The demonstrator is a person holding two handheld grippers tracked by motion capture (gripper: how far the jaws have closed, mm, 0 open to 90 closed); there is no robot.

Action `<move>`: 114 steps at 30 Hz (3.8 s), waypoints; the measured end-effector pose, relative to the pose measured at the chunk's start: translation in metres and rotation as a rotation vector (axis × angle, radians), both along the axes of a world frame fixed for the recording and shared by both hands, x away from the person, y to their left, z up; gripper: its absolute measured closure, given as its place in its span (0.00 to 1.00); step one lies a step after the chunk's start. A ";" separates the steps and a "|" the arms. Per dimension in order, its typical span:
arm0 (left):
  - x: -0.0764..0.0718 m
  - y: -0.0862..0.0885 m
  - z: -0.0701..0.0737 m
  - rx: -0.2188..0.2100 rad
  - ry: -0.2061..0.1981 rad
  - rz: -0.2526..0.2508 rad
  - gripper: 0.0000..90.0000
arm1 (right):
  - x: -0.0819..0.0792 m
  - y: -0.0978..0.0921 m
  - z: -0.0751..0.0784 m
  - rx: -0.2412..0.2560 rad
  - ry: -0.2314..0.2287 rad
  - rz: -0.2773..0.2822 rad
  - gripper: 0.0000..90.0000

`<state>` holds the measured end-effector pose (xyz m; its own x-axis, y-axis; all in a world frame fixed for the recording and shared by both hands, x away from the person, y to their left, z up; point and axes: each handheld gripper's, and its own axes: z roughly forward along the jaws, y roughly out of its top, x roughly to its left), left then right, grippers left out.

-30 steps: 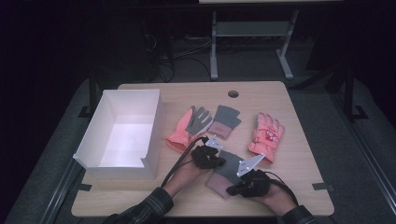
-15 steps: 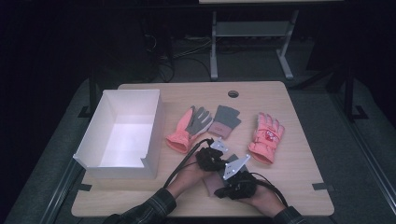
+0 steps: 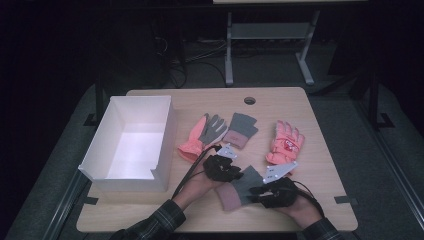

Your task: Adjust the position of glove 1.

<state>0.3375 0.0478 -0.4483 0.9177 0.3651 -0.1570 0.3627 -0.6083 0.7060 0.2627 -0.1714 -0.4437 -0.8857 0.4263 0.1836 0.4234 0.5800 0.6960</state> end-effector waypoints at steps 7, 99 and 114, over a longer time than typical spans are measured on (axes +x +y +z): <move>0.002 0.014 0.002 0.035 -0.023 0.008 0.46 | -0.005 -0.044 -0.003 -0.051 -0.075 -0.203 0.34; 0.159 -0.047 -0.009 0.172 -0.039 0.285 0.94 | 0.014 -0.117 -0.040 -0.110 -0.115 -0.557 0.03; 0.161 -0.032 0.008 0.049 0.036 0.253 0.96 | 0.014 -0.117 -0.040 -0.108 -0.115 -0.559 0.03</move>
